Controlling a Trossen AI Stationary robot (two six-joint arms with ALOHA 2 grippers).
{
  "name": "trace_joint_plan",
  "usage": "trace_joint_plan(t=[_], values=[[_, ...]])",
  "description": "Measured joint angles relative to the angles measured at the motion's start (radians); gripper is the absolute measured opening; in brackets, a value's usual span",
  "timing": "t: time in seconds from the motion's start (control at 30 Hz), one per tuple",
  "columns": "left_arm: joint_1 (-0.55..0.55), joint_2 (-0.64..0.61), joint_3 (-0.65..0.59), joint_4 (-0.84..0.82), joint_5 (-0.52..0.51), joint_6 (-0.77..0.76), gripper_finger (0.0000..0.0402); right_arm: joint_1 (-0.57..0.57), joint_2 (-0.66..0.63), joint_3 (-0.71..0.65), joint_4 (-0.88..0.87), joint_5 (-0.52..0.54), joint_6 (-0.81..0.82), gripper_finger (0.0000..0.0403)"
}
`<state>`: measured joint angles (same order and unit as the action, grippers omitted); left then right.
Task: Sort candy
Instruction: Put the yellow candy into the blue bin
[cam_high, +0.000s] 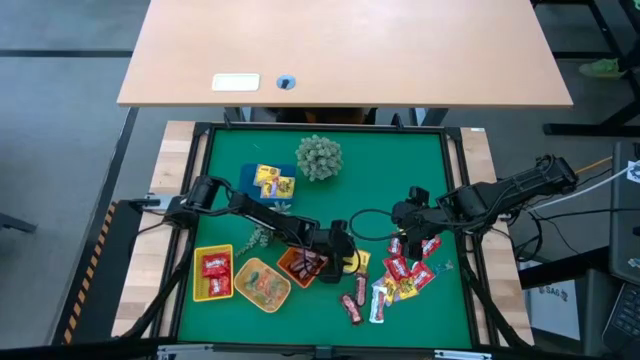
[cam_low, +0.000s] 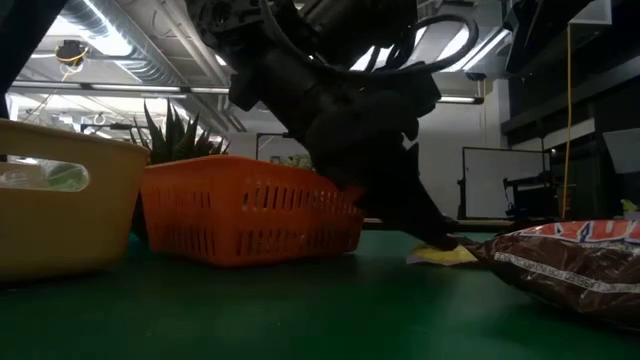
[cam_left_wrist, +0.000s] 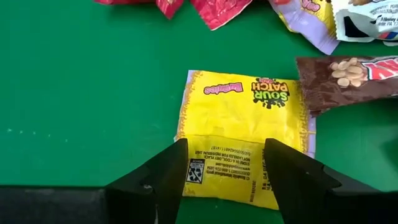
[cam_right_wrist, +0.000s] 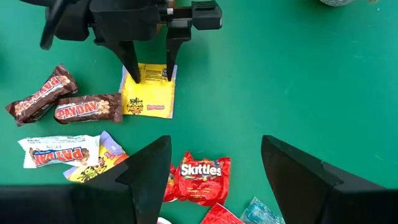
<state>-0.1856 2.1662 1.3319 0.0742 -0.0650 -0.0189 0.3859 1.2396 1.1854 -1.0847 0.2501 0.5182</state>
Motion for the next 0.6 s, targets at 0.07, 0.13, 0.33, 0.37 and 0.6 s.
trace_joint_plan(t=[0.07,0.13,0.33,0.37,0.6], values=[[-0.001,-0.001,0.0,0.0,0.0,0.0,0.0199,0.0,0.0,0.0,0.0,0.0,0.0,0.025],[-0.004,-0.007,0.0,-0.006,0.0,0.001,0.0199,0.0,0.0,0.0,0.0,0.0,0.0,0.025],[-0.005,-0.011,0.001,-0.07,0.011,0.001,0.0199,0.0,0.0,0.0,0.0,0.0,0.0,0.025],[-0.005,-0.013,0.002,-0.097,0.018,-0.004,0.0199,0.0,0.0,0.0,0.0,0.0,0.0,0.025],[0.001,-0.015,0.003,-0.139,0.032,-0.043,0.0184,0.0,0.0,0.0,0.004,0.0,0.0,0.025]])
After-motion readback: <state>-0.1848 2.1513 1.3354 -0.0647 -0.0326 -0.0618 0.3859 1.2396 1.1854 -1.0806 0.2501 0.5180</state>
